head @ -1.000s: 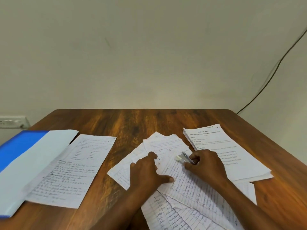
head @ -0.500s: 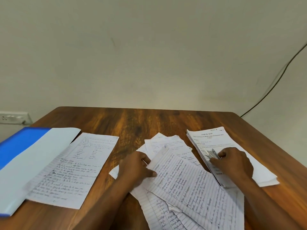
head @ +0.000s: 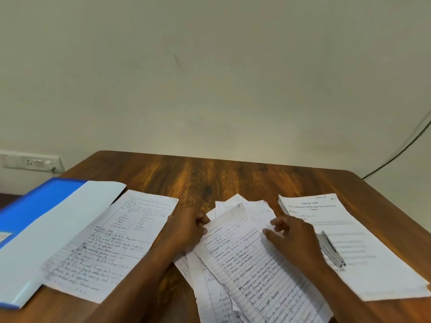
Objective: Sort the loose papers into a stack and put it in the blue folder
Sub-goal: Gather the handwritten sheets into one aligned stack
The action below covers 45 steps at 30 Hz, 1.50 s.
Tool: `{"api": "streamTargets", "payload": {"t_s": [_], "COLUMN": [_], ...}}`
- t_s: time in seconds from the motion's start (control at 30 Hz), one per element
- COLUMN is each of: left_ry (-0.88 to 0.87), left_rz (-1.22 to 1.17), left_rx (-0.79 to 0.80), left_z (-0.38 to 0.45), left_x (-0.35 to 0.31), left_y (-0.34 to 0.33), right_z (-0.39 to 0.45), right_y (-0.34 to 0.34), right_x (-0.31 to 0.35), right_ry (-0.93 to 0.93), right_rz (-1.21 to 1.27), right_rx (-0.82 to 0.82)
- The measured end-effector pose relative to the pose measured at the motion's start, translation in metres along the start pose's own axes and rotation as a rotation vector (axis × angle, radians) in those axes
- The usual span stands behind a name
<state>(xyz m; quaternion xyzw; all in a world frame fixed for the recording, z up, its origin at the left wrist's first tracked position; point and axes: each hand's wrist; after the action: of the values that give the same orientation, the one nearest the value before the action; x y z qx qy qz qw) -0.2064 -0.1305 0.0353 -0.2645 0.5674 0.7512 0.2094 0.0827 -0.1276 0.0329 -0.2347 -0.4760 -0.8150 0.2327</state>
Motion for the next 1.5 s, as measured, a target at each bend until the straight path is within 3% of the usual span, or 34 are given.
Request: {"api": "streamTargets", "payload": {"t_s": [0.23, 0.57, 0.77, 1.03, 1.13, 1.23, 1.37, 1.5], "left_ry": [-0.094, -0.12, -0.193, -0.149, -0.165, -0.18, -0.165, -0.168], "left_rz": [-0.045, -0.118, -0.035, -0.233, -0.255, -0.23, -0.23, -0.235], "left_rx": [0.164, -0.217, -0.196, -0.198, -0.21, -0.194, -0.173, -0.163], "left_z": [0.026, 0.032, 0.024, 0.024, 0.024, 0.024, 0.026, 0.027], "left_x": [0.016, 0.024, 0.009, 0.011, 0.013, 0.012, 0.013, 0.014], "left_y": [0.016, -0.008, -0.026, -0.023, -0.02, -0.021, -0.023, -0.024], "right_z": [0.038, 0.043, 0.042, 0.039, 0.036, 0.035, 0.048, 0.062], "right_y": [-0.054, -0.083, -0.086, -0.085, -0.078, -0.067, -0.061, -0.051], "right_x": [0.029, 0.025, 0.021, 0.024, 0.031, 0.035, 0.015, 0.001], "right_ry": [-0.005, -0.01, 0.053, 0.109, 0.096, -0.017, 0.01, -0.079], "right_rz": [0.109, 0.329, 0.341, 0.333, 0.464, 0.55, 0.093, -0.212], "right_rx": [0.148, 0.174, 0.184, 0.176, 0.195, 0.05, -0.243, -0.039]}}
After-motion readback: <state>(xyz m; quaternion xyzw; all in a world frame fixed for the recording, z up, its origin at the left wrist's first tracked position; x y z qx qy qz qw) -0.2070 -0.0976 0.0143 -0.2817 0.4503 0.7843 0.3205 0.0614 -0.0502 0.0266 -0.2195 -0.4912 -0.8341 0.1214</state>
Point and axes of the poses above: each hand's wrist, its own z-axis towards the middle knuckle, its own y-axis out of the back of the hand, x = y × z, and after that the axes turned 11 degrees about -x, right-handed
